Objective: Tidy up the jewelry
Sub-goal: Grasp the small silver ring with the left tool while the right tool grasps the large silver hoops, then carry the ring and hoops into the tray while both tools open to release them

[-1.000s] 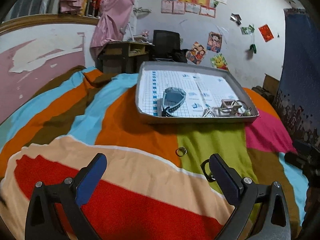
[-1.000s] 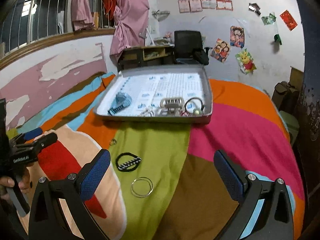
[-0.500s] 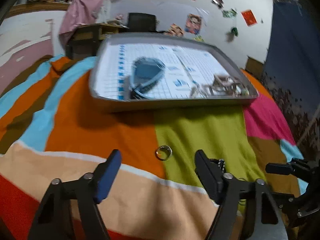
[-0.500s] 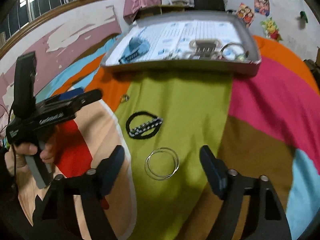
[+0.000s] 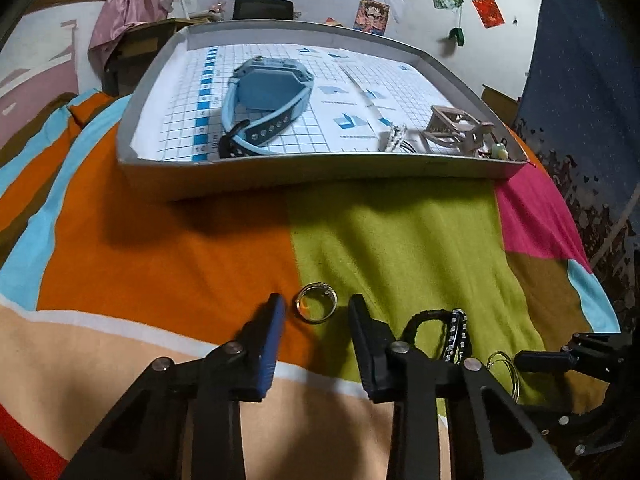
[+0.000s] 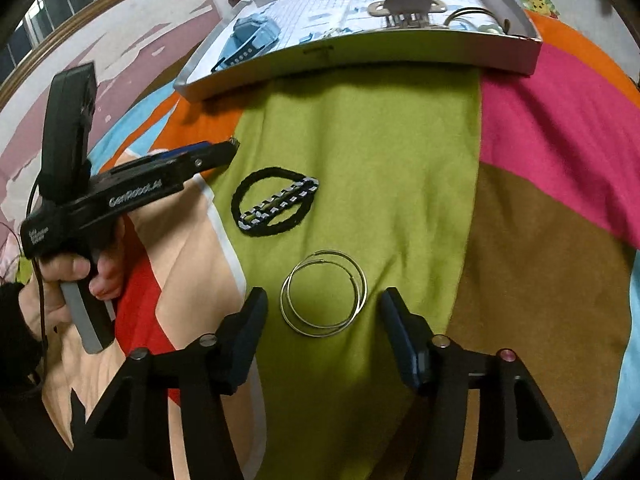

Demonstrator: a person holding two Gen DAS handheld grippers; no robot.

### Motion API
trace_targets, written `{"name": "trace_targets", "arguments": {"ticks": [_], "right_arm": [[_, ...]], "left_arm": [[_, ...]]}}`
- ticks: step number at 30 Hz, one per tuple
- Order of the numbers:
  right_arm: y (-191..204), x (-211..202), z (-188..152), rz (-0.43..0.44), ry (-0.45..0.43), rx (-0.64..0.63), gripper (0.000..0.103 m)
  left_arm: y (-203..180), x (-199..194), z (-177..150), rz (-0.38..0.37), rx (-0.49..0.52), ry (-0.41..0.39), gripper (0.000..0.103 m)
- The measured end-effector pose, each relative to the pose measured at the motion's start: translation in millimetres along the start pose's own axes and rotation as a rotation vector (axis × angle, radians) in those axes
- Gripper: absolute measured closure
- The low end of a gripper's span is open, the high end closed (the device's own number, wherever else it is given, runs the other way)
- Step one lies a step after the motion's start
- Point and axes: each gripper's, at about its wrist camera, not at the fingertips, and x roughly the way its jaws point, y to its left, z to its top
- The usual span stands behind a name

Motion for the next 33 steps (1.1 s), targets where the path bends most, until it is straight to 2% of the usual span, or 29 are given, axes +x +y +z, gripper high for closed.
{"name": "trace_targets", "arguments": {"ticks": [3, 6, 15, 21, 26, 33], "right_arm": [[5, 8, 2, -0.002, 0.010, -0.019, 0.056], [11, 14, 3, -0.011, 0.020, -0.044, 0.062], [16, 11, 7, -0.019, -0.027, -0.065, 0.062], [8, -10, 9, -0.028, -0.119, -0.062, 0.062], [3, -27, 19, -0.029, -0.214, -0.056, 0.062], [-10, -53, 31, -0.089, -0.340, -0.078, 0.062]], "left_arm": [[-4, 4, 0, 0.000, 0.016, 0.011, 0.083], [-4, 4, 0, -0.002, 0.018, 0.011, 0.083], [-12, -8, -10, -0.033, 0.025, 0.027, 0.083], [-19, -27, -14, -0.055, 0.004, 0.022, 0.083], [-33, -47, -12, -0.053, -0.003, -0.023, 0.083], [-51, -62, 14, -0.034, 0.013, -0.088, 0.083]]}}
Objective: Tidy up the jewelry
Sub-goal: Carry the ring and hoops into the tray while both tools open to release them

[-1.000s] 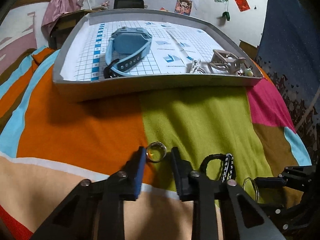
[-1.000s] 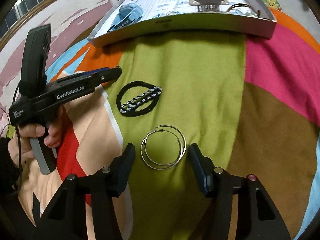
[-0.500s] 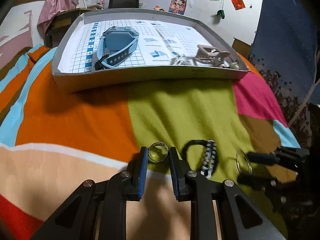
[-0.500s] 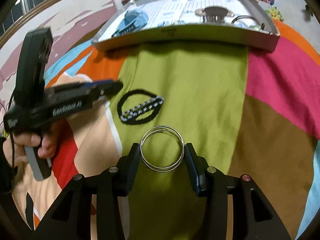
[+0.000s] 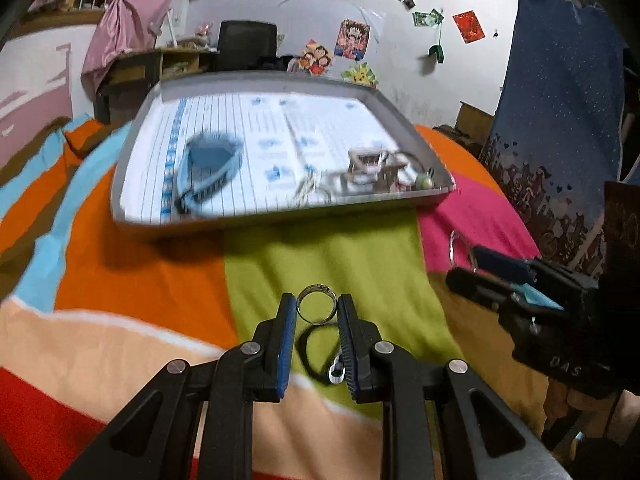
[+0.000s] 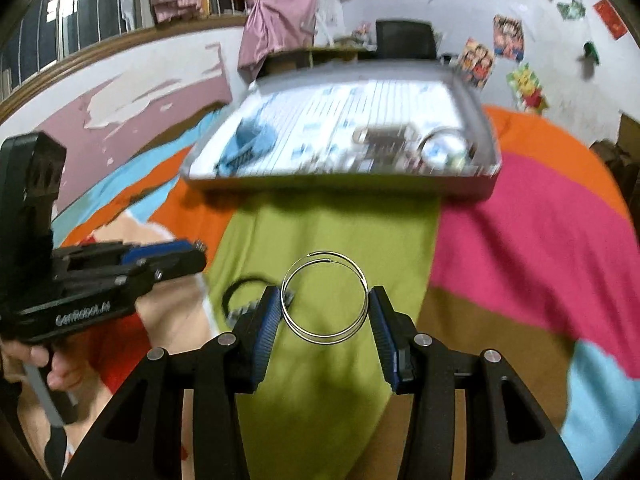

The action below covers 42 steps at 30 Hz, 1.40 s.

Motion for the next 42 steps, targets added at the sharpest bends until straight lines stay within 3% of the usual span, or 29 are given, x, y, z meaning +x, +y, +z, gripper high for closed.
{"name": "trace_targets", "arguments": {"ticks": [7, 13, 21, 30, 34, 36, 38, 42], "right_arm": [[-20, -13, 37, -0.082, -0.153, -0.042, 0.062], [-40, -1, 74, -0.125, -0.235, -0.025, 0.062], [-73, 37, 88, -0.163, -0.201, 0.052, 0.062], [-81, 57, 86, -0.165, -0.160, 0.087, 0.062], [-81, 56, 87, -0.160, -0.156, 0.089, 0.061], [-80, 52, 87, -0.156, -0.164, 0.096, 0.055], [-79, 45, 88, -0.159, -0.184, 0.092, 0.049], [-74, 24, 91, -0.164, -0.227, 0.086, 0.046]], "left_arm": [[-4, 16, 56, 0.049, -0.047, -0.073, 0.083], [5, 58, 87, 0.084, -0.137, -0.033, 0.083], [3, 93, 86, 0.112, -0.146, 0.008, 0.083], [1, 95, 85, 0.141, -0.147, 0.028, 0.081], [4, 80, 86, 0.146, -0.168, 0.011, 0.067], [3, 67, 85, 0.147, -0.174, -0.018, 0.044], [0, 49, 84, 0.157, -0.177, -0.069, 0.032], [-6, 13, 80, 0.180, -0.177, -0.124, 0.024]]}}
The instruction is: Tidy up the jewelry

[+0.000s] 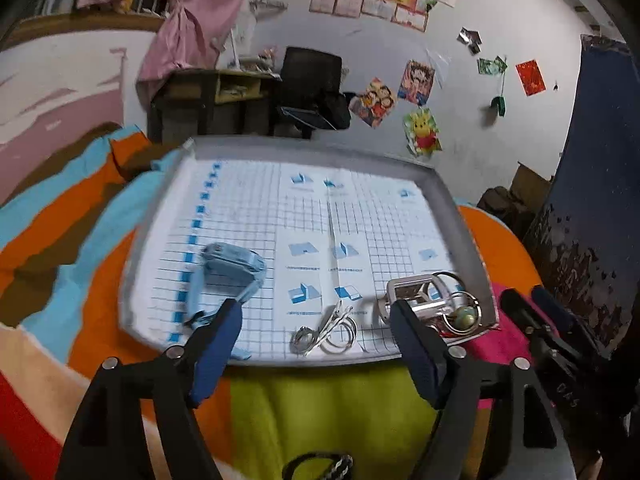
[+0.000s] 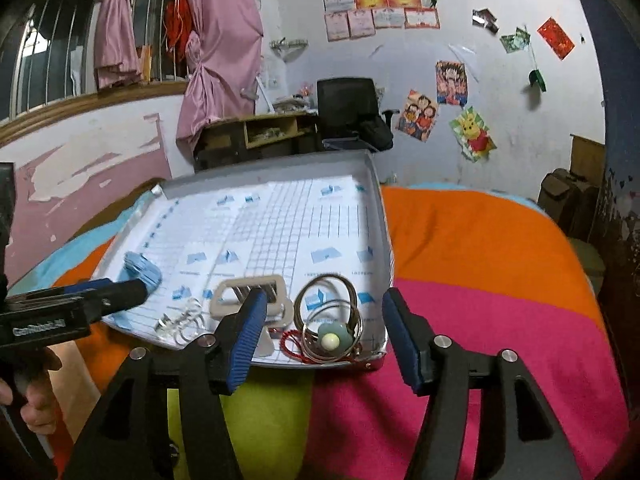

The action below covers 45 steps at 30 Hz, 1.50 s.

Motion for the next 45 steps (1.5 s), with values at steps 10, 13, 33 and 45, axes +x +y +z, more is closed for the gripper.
{"name": "trace_targets", "arguments": {"ticks": [10, 13, 33, 45], "right_arm": [[-1, -91, 11, -0.011, -0.176, 0.000, 0.008], [1, -123, 10, -0.003, -0.211, 0.013, 0.001], [53, -305, -55, 0.024, -0.357, -0.064, 0.001], [66, -351, -96, 0.010, -0.304, -0.052, 0.001]], "left_arm": [[-3, -114, -14, 0.054, 0.010, -0.221, 0.000], [-4, -147, -22, 0.072, 0.014, -0.275, 0.000], [11, -295, -114, 0.093, 0.059, -0.406, 0.000], [29, -330, -161, 0.091, 0.051, -0.358, 0.000]]}}
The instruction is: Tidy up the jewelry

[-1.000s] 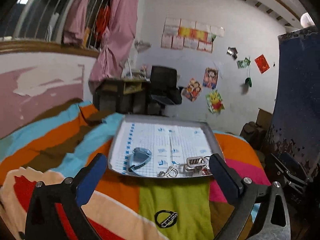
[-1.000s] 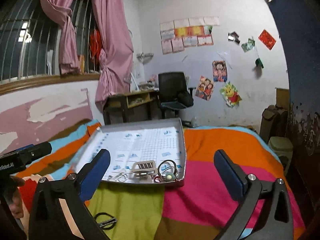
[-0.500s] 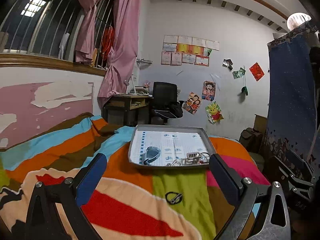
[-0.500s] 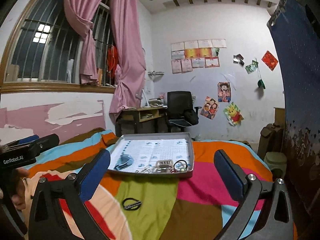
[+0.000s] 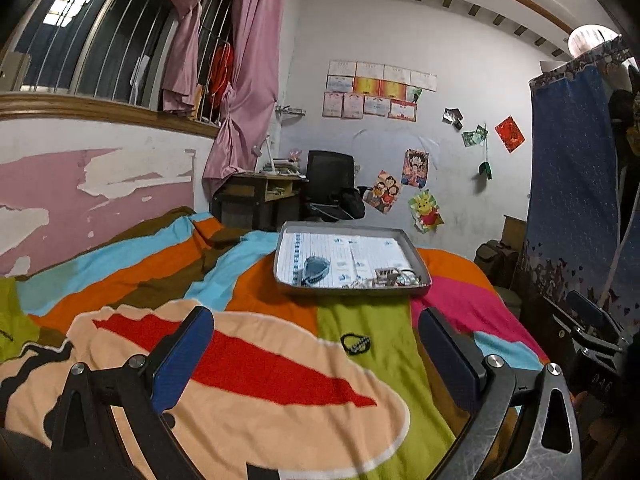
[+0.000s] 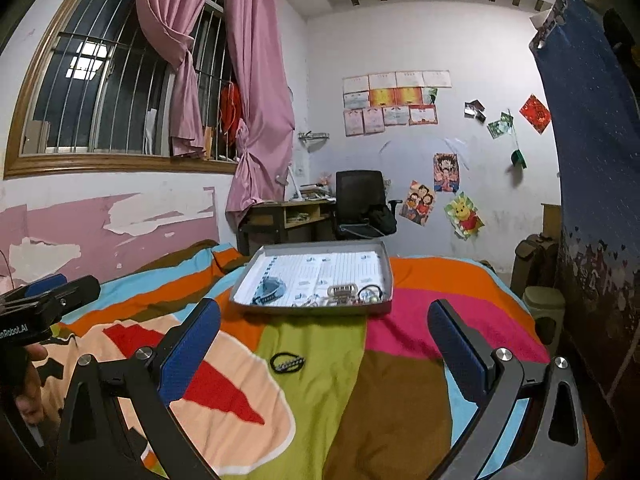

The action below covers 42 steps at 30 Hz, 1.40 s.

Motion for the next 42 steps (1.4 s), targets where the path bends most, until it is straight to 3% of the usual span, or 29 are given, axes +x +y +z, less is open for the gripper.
{"name": "trace_targets", "arguments": {"ticks": [8, 25, 34, 42], "right_arm": [[11, -16, -9, -0.002, 0.048, -0.017, 0.001], [20, -6, -13, -0.012, 0.136, -0.051, 0.001], [24, 14, -3, 0.042, 0.152, -0.071, 0.001], [14, 52, 22, 0.018, 0.102, -0.144, 0.001]], "left_arm": [[4, -6, -13, 0.032, 0.013, 0.040, 0.000], [9, 9, -16, 0.043, -0.002, 0.096, 0.000], [10, 43, 4, 0.039, 0.024, 0.112, 0.000], [9, 103, 25, 0.011, 0.035, 0.118, 0.000]]}}
